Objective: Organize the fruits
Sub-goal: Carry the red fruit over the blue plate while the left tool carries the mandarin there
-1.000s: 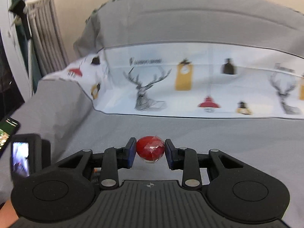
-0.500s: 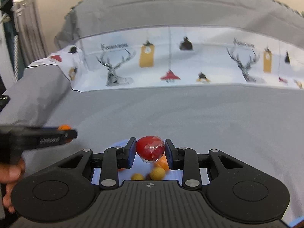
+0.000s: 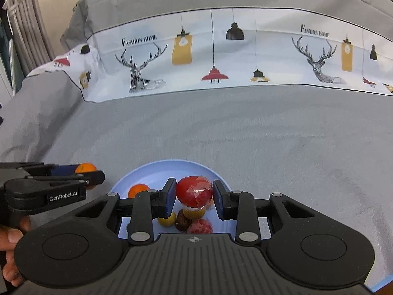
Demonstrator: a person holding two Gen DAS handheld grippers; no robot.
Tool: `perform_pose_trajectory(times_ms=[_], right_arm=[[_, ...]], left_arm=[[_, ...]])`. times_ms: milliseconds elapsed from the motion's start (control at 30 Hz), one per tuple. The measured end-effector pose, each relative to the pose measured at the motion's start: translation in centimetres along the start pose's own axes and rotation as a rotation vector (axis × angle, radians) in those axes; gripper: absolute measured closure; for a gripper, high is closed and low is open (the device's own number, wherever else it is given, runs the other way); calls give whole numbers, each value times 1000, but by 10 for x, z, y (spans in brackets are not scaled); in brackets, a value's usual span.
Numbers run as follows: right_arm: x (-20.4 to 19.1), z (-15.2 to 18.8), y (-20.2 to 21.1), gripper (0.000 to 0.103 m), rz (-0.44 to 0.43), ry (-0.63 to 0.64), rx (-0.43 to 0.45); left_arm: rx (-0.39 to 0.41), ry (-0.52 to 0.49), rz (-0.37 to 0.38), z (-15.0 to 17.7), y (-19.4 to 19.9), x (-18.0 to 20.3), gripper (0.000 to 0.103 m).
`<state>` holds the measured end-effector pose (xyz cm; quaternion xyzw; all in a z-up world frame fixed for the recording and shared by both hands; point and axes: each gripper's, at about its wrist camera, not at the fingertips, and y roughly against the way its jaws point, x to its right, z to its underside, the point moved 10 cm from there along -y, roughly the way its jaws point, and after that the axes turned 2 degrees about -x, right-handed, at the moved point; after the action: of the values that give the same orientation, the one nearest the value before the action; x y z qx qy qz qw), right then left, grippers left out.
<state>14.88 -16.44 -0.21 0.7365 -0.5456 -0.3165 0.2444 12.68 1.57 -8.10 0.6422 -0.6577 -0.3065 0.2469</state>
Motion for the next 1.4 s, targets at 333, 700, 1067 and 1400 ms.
perform_pose_trajectory(times_ms=[333,700,1067,1400], right_arm=[[0,3,-2,69,-10,8,-7],[-1,4,-3,69,-6,20,-12],[-4,10,-9,69,-8,44,-47],[-9,18,-14,69,-17,67,-91]], left_arm=[[0,-4,3,0,-1,-1,64],[11,-32,22,0,-1,6,64],[-1,-107,109,7,-3,33,64],[2,-183,123,14,-5,48,64]])
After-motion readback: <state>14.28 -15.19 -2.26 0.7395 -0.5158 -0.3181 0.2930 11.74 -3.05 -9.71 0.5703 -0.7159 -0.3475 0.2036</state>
